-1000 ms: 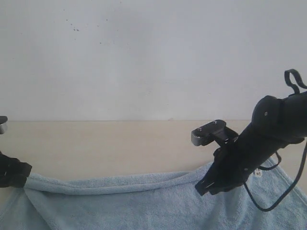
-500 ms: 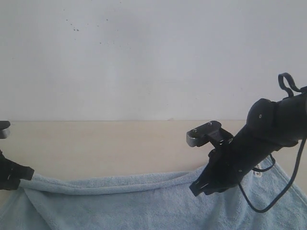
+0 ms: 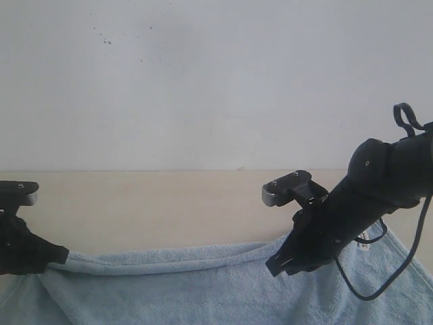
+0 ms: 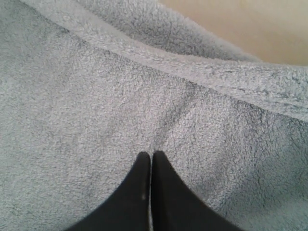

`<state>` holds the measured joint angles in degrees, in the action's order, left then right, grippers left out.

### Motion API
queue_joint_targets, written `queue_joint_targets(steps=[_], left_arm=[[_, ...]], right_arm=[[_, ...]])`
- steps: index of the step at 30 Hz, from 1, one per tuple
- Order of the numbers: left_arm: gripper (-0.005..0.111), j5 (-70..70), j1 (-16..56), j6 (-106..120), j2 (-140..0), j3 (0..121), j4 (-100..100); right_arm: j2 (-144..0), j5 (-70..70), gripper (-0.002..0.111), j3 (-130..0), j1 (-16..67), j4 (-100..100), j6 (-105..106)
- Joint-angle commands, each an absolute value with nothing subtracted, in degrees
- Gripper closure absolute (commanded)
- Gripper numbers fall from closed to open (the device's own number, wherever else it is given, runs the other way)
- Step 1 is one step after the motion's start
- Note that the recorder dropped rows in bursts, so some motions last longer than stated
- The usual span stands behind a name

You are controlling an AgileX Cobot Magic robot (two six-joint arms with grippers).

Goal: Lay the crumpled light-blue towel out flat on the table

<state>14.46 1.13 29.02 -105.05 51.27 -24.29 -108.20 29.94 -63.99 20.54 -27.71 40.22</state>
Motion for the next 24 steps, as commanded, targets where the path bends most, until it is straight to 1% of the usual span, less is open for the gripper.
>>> queue_joint_targets(steps=[1,11,19,24], left_arm=[[0.103,13.2,2.5,29.2,-107.3,53.2,-25.0],[0.103,13.1,4.2,29.1,-110.5,59.3,-26.0],[0.103,12.9,5.4,29.2,-116.4,66.1,-25.9],[0.103,17.2,5.8,32.5,-113.0,67.1,-25.9]], right_arm=[[-108.0,30.2,0.108,-63.9,20.6,-28.1,41.0],[-108.0,30.6,0.108,-63.9,20.6,-28.3,41.0],[-108.0,32.3,0.108,-63.9,20.6,-30.1,42.4],[-108.0,32.3,0.108,-63.9,20.6,-30.7,43.3]])
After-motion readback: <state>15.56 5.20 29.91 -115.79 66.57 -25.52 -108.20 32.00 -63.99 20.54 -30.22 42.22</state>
